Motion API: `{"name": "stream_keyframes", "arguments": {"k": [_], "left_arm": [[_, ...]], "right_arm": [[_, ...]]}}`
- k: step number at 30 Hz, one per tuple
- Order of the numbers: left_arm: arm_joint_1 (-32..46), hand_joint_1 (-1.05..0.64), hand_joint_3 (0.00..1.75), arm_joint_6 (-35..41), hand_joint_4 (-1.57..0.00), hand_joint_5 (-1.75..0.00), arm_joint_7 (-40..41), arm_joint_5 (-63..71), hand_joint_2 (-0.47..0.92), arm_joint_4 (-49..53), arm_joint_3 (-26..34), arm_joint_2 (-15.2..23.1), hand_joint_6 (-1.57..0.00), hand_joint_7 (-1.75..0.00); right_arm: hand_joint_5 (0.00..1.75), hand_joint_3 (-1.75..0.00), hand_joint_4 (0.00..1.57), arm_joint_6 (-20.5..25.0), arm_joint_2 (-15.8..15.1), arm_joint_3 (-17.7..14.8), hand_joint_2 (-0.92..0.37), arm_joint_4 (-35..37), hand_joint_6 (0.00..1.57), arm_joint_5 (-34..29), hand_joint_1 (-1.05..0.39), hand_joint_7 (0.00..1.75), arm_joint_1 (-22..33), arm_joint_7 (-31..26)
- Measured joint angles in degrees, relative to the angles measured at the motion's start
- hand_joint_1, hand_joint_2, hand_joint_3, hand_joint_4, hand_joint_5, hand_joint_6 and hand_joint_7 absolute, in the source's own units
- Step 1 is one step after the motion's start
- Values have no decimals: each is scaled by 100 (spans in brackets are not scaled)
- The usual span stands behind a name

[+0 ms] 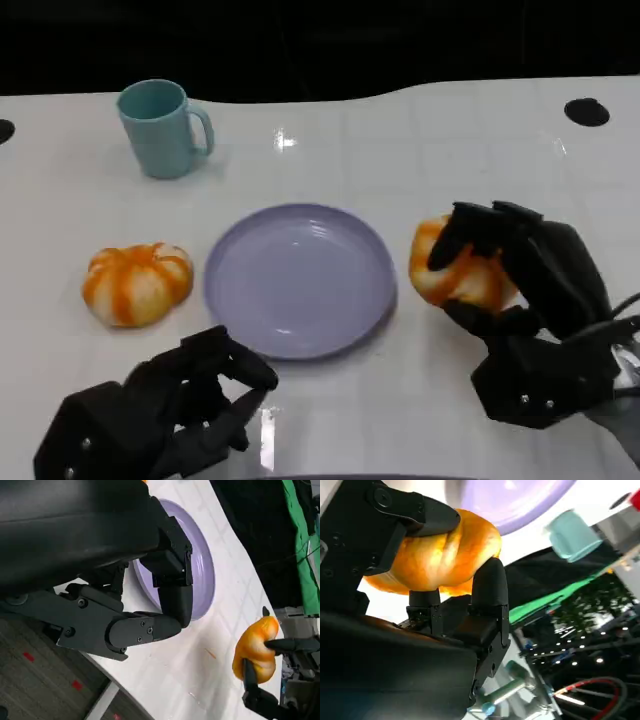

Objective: Grasp the bread from the table and place it into the plate.

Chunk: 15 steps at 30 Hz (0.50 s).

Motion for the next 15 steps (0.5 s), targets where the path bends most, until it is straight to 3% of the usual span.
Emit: {"name": "stream_keyframes", "arguments": {"k": [8,15], "left_arm": [[27,-36,47,-18,-63,-175,0,2,92,1,-12,6,-58,-136],[142,-38,46,-114,-63,-175,11,1,92,-3,-32,-15,-59,-136]], "right_arm": [[175,-147,98,-75,484,195,-22,110,82,-109,-8,159,-378,109],[175,-140,97,-158,875,353,-28,839,75,-128,-8,171,-823,107]]}}
